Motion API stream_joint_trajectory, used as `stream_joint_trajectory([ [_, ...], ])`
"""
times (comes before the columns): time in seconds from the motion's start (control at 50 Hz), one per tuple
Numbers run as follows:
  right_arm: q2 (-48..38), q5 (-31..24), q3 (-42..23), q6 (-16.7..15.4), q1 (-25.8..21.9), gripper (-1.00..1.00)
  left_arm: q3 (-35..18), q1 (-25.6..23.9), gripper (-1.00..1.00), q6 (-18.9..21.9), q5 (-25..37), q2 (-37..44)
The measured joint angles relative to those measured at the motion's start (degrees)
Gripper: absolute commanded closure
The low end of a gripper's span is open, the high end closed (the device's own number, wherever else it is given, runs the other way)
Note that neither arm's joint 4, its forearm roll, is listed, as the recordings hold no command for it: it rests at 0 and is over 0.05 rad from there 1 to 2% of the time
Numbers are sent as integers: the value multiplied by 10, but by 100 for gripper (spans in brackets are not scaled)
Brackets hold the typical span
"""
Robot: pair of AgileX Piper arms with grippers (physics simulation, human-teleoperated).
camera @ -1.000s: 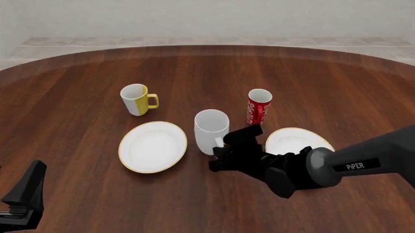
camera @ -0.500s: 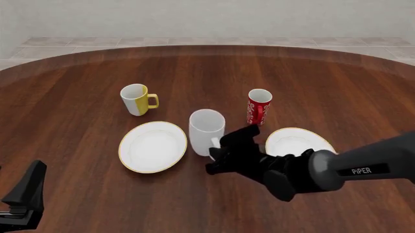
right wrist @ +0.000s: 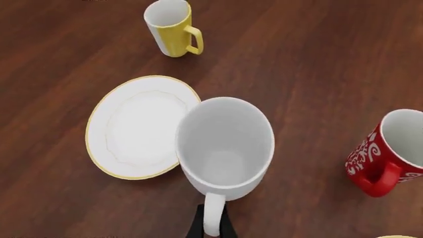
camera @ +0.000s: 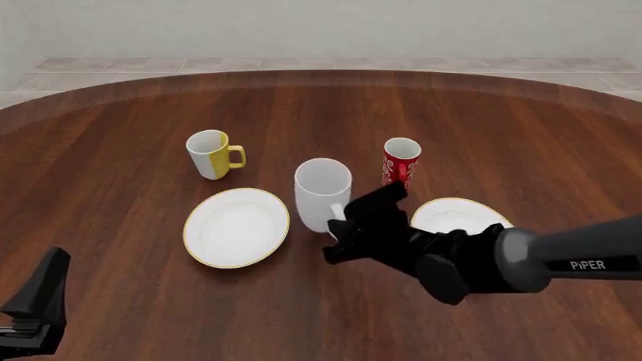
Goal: Put the white mug on the left plate.
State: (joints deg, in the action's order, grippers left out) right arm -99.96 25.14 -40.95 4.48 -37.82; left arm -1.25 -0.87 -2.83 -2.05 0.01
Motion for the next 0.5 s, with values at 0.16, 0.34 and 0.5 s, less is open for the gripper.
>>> stream_joint_trajectory([
  [0.16,16,-6,1,0,-3,100,0,0,-100,0,-1,0],
  [0.34,37,-16,2,-2,0,100,0,1,-100,-1,-2,0],
  [0.5,59,-35,-2,-13,7,100,1,1,-100,0,-3,0],
])
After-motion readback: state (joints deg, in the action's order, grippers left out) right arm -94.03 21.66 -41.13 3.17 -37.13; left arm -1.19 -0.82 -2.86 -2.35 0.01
